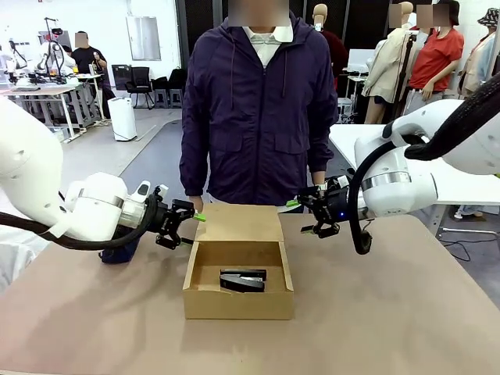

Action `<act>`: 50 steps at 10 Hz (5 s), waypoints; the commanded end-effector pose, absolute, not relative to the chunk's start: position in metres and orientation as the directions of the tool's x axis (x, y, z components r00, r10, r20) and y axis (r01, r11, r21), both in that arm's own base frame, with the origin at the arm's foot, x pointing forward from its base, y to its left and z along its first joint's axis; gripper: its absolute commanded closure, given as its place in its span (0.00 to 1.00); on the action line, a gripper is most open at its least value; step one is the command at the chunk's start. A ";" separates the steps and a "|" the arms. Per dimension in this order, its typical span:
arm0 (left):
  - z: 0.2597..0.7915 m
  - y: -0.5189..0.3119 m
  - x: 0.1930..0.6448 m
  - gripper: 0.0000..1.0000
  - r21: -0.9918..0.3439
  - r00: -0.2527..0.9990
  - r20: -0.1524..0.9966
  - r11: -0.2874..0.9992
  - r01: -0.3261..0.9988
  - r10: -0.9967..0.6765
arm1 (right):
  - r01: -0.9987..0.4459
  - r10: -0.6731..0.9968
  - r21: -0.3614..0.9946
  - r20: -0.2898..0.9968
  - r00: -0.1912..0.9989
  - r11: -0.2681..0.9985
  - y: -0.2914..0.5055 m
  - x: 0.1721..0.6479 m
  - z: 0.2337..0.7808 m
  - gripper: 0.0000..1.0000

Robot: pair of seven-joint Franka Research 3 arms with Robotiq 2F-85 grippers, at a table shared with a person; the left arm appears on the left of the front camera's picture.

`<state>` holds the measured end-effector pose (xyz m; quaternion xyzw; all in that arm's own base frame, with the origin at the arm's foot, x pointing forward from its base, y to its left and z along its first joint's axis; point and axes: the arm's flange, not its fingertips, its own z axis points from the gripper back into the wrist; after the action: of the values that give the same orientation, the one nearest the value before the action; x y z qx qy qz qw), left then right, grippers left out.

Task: Pack the items into the box.
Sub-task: Close the Mailer Box.

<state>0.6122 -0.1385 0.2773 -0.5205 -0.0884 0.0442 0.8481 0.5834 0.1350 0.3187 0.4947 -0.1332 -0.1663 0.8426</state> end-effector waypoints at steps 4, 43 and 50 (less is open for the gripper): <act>0.264 -0.141 0.643 0.00 -0.978 0.973 0.140 0.180 0.107 0.183 | 0.169 -0.451 0.879 0.056 0.891 0.445 0.145 0.619 0.284 0.00; 0.293 -0.143 0.532 0.64 -0.410 0.437 0.895 -0.224 0.884 0.089 | -0.826 0.012 0.561 0.827 0.562 0.055 0.188 0.527 0.307 0.59; 0.275 -0.141 0.504 0.00 -0.307 0.337 0.935 -0.217 0.926 0.114 | -0.910 0.066 0.412 0.910 0.409 -0.040 0.185 0.501 0.272 0.00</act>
<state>0.5087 -0.1432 0.2698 -0.6585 -0.3852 -0.4188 0.4925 0.5035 0.1877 0.2734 0.5873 -0.3533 0.3922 0.6135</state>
